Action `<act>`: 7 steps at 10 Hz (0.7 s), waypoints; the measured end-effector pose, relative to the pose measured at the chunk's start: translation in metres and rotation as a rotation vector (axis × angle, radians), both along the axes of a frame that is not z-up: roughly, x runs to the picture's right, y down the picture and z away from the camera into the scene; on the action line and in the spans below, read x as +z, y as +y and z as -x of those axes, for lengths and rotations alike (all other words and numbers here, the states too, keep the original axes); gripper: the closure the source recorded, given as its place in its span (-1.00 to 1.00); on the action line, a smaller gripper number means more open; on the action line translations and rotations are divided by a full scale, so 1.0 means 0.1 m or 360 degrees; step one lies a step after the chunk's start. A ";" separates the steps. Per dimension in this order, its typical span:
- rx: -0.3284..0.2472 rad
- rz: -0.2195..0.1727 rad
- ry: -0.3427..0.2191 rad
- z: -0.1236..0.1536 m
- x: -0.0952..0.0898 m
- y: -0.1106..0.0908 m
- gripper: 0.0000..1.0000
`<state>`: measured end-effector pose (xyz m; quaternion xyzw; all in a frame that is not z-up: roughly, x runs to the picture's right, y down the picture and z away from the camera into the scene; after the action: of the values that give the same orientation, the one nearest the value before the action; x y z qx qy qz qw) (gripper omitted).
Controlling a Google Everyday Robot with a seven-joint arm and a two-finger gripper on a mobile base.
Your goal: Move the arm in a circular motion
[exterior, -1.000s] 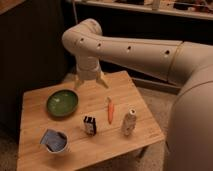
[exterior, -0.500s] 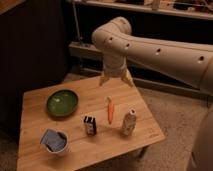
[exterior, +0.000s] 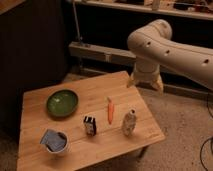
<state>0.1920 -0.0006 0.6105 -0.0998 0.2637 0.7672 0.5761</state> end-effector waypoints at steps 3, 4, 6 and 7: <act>0.0047 0.0006 -0.0051 -0.25 -0.37 0.40 -0.60; 0.0047 0.0013 -0.0083 -0.23 -0.44 0.49 -0.60; 0.0048 0.0054 -0.0202 0.03 -0.65 0.72 -0.60; 0.0044 0.0080 -0.0255 0.21 -0.72 0.81 -0.60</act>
<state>0.1710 0.0800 0.5385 -0.1789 0.2345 0.7578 0.5820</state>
